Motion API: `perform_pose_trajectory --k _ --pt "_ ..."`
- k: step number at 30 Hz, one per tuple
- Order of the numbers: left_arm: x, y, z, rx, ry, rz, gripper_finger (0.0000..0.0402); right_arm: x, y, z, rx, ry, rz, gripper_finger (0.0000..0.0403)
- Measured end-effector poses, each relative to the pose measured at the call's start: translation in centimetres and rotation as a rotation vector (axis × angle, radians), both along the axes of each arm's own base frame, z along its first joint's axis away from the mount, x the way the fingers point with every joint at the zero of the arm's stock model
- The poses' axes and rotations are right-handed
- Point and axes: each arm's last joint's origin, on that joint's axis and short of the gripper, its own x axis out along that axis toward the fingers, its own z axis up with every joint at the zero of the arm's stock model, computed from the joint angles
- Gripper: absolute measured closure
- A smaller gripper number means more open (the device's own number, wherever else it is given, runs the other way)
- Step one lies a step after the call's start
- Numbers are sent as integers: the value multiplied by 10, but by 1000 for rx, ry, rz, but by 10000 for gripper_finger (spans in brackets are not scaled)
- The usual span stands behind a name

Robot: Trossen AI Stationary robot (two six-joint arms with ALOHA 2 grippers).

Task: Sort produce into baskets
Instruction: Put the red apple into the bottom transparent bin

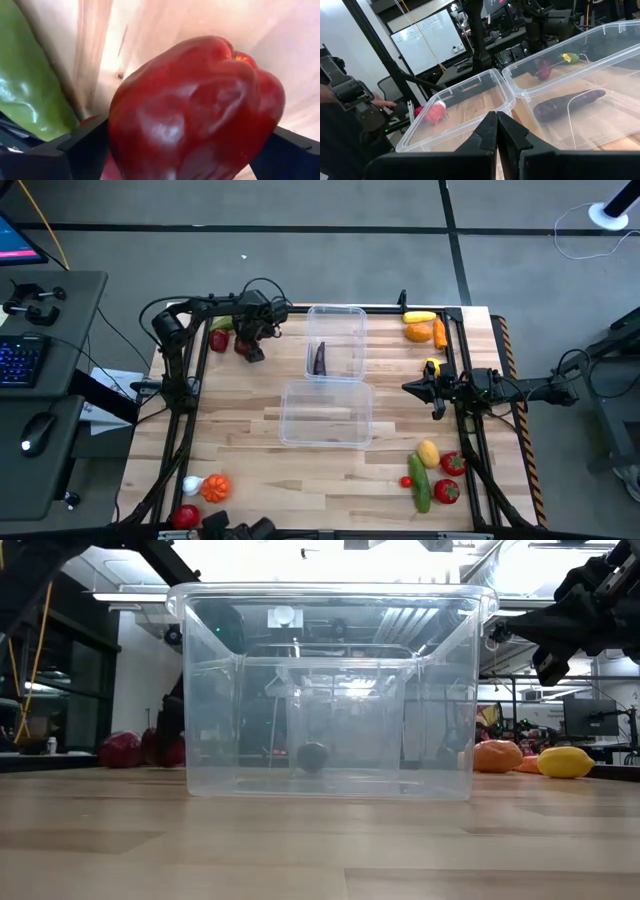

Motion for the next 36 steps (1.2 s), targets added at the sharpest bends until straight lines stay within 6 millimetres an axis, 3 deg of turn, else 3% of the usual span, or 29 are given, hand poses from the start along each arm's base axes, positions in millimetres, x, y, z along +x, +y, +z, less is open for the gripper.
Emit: perform_pose_trajectory --k 5,9,14,21,25,30,36 --pt "-2 -5 27 44 -86 8 73 0 0 0 0 0 0 402" --pt "-8 -11 74 136 -247 52 76 0 0 0 0 0 0 402" --pt "-15 -29 138 189 -642 107 75 0 0 0 0 0 0 402" --pt "-11 -78 203 -2 -1248 64 75 0 0 0 0 0 0 402" --pt "3 -117 222 -90 -1402 -25 75 0 0 0 0 0 0 402" --pt "28 -174 231 -203 -1504 -142 75 0 0 0 0 0 0 402" --pt "44 -230 237 -313 -1583 -9 75 0 0 0 0 0 0 402"
